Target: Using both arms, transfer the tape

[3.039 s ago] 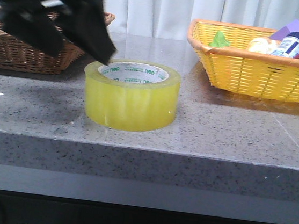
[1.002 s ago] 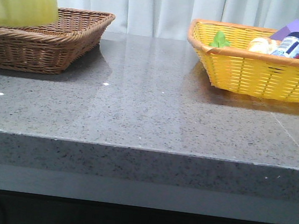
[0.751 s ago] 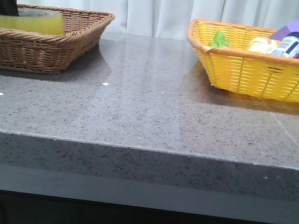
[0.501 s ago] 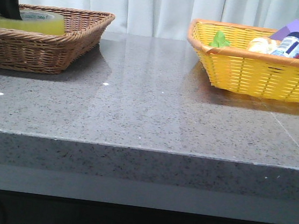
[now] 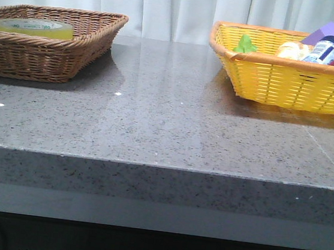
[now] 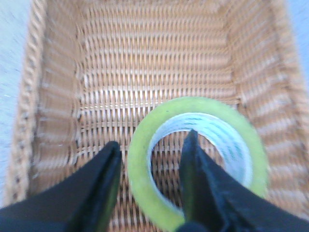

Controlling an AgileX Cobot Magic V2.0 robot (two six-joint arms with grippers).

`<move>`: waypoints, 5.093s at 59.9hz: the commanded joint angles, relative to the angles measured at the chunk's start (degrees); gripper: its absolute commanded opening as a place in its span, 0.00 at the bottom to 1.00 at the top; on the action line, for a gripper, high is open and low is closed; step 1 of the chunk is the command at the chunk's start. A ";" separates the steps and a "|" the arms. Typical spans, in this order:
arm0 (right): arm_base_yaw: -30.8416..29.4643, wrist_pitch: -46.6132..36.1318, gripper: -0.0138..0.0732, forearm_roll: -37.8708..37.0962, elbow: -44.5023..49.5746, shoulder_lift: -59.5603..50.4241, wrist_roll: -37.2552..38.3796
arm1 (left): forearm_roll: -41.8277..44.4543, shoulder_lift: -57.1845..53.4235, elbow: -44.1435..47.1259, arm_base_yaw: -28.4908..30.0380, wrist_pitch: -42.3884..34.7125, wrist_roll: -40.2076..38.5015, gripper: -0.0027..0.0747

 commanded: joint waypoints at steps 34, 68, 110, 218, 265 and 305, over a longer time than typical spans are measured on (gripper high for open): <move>-0.25 -4.88 0.06 -0.48 -1.36 0.56 0.00 | 0.45 -45.52 34.85 -0.10 -10.23 0.34 0.01; -0.25 -4.88 0.06 -0.48 -1.36 0.56 0.00 | -0.18 -84.24 58.18 -0.10 -10.60 0.07 0.01; -0.25 -4.88 0.06 -0.48 -1.36 0.56 0.00 | -0.18 -86.35 58.59 -0.10 -10.49 0.07 0.01; -0.25 -4.80 0.06 -0.48 -1.36 0.56 0.00 | -1.72 -90.79 84.81 0.88 -36.18 -0.51 0.01; -13.98 -28.37 0.06 0.34 22.27 -7.81 -2.02 | -1.72 -90.79 84.81 0.88 -36.18 -0.51 0.01; -14.42 -24.80 0.06 0.35 22.14 -7.87 -2.02 | -1.72 -90.67 84.81 0.88 -36.18 -0.51 0.01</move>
